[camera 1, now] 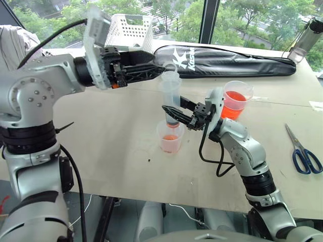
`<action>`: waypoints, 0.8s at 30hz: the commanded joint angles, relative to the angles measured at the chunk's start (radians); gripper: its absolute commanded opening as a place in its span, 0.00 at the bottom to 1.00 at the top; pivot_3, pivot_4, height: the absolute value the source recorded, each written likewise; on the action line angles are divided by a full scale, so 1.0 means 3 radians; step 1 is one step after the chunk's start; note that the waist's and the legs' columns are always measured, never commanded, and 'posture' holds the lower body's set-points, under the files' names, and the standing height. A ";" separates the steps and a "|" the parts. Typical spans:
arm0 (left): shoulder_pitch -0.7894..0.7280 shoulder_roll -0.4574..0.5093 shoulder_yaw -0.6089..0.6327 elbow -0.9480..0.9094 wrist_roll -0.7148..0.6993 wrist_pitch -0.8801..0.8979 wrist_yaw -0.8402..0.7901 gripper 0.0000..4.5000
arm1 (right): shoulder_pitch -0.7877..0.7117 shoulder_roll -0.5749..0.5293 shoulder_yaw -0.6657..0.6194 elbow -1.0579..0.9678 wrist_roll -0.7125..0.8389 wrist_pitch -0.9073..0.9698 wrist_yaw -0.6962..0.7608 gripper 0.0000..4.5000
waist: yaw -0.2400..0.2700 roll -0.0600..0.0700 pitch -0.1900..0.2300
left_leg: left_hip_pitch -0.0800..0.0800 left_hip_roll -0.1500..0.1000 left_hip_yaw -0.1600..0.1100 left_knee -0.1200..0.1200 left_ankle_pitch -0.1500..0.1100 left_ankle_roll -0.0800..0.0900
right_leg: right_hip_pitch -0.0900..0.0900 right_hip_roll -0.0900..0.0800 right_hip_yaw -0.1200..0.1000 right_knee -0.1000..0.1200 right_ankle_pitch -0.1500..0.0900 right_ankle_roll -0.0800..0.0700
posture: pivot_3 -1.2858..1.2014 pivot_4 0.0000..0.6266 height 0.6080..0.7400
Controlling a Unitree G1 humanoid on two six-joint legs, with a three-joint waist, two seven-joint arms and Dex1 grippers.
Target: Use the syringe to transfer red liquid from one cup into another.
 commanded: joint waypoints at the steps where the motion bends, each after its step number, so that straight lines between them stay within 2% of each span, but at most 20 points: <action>1: -0.0025 -0.0014 -0.0039 -0.0085 0.0054 -0.0120 -0.0007 0.30 | -0.0088 0.0013 -0.0006 -0.0213 0.0071 -0.0024 0.0038 0.32 | -0.0001 0.0000 0.0000 | 0.0000 0.0000 0.0000 0.0000 0.0000 0.0000 | 0.0000 0.0000 0.0000 0.0000 0.0000 0.0000 | 0.52 0.24 0.88; 3: -0.0020 -0.0034 -0.0078 -0.0094 0.0061 -0.0150 -0.0024 0.17 | -0.0094 0.0001 0.0002 -0.0218 0.0064 -0.0017 0.0050 0.32 | -0.0002 0.0000 0.0000 | 0.0000 0.0000 0.0000 0.0000 0.0000 0.0000 | 0.0000 0.0000 0.0000 0.0000 0.0000 0.0000 | 0.52 0.24 0.88; 4: -0.0019 -0.0054 -0.0098 -0.0103 0.0052 -0.0158 -0.0032 0.05 | -0.0097 -0.0005 0.0009 -0.0225 0.0063 -0.0008 0.0058 0.32 | -0.0002 0.0000 0.0000 | 0.0000 0.0000 0.0000 0.0000 0.0000 0.0000 | 0.0000 0.0000 0.0000 0.0000 0.0000 0.0000 | 0.52 0.24 0.88; 5: -0.0018 -0.0073 -0.0116 -0.0112 0.0050 -0.0167 -0.0038 0.00 | -0.0098 -0.0011 0.0014 -0.0232 0.0061 0.0000 0.0064 0.32 | -0.0002 0.0000 0.0000 | 0.0000 0.0000 0.0000 0.0000 0.0000 0.0000 | 0.0000 0.0000 0.0000 0.0000 0.0000 0.0000 | 0.52 0.24 0.88; 24: -0.0069 0.0011 -0.0288 0.0023 0.0272 -0.0421 -0.0469 0.00 | -0.0100 -0.0019 0.0016 -0.0260 0.0100 -0.0012 0.0128 0.32 | -0.0002 0.0000 0.0000 | 0.0000 0.0000 0.0001 0.0000 0.0000 0.0000 | 0.0000 0.0000 0.0001 -0.0001 0.0000 0.0000 | 0.52 0.24 0.88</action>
